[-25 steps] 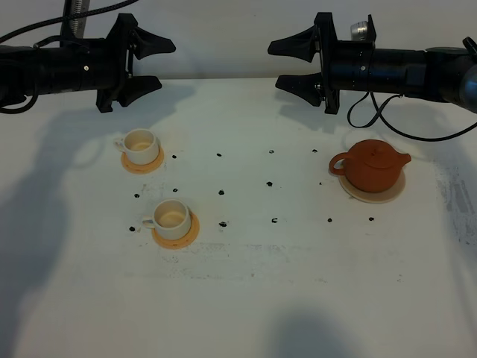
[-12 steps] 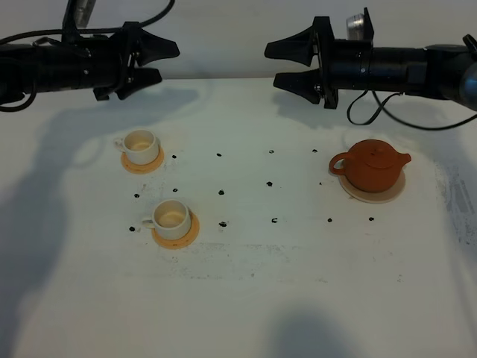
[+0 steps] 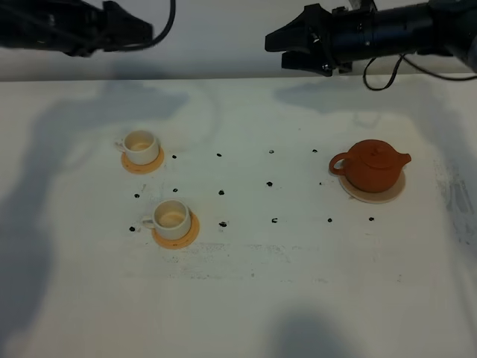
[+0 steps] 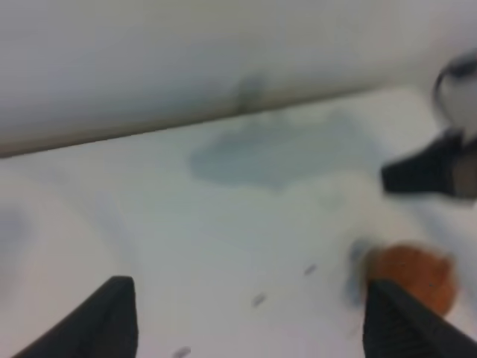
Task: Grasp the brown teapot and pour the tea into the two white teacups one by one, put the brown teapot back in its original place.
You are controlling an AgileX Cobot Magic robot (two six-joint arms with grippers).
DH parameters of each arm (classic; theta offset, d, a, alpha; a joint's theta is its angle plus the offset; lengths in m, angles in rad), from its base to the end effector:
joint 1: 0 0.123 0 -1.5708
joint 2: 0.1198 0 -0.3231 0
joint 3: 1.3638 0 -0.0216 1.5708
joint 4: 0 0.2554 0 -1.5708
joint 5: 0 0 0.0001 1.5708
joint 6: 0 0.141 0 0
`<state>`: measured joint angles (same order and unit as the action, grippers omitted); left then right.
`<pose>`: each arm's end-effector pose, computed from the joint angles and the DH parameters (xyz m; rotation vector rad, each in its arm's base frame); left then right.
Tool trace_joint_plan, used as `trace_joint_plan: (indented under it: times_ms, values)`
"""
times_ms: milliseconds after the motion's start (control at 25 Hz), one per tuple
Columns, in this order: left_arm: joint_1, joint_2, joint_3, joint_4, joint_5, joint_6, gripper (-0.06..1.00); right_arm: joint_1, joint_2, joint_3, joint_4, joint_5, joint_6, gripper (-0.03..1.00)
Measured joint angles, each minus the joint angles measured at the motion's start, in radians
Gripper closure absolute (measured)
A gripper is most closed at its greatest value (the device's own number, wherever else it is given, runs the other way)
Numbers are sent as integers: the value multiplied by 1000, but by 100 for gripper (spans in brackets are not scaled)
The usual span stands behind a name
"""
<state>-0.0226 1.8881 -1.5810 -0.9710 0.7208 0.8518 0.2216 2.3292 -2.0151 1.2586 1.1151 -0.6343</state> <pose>0.4807 -0.0878 0.3067 0.3534 2.1694 -0.6465 0.5140 0.2393 0.2411 -0.4298 2.2664 1.4615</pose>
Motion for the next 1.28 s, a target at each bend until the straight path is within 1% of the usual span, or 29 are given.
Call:
trace_joint_plan:
  times_ms: [160,280,400,480,640,720,880,960,1040,1160,1280]
  values:
    - [-2,-119,0,231,17,-138,34,29,0,-71,-153,6,39,42]
    - [-2,-204,0,356,49,-250,34,53,0,-120,-247,11,77,42]
    - [-2,-293,13,444,76,-338,34,71,0,-170,-330,12,115,42]
    - [-2,-355,48,494,80,-386,34,77,0,-202,-376,11,137,42]
    - [-2,-515,165,600,68,-474,34,85,0,-250,-474,8,167,42]
    - [-2,-601,230,654,61,-517,34,91,0,-262,-505,9,170,42]
    - [-2,-777,362,750,52,-619,34,100,0,-265,-530,22,173,44]
    - [-2,-868,422,777,58,-650,34,106,0,-265,-534,24,175,45]
    - [-2,-951,485,793,67,-661,34,115,0,-265,-539,26,175,45]
    - [-2,-1073,563,811,89,-676,34,133,0,-265,-573,25,175,45]
    - [-2,-1187,622,813,147,-683,35,154,0,-265,-614,22,173,45]
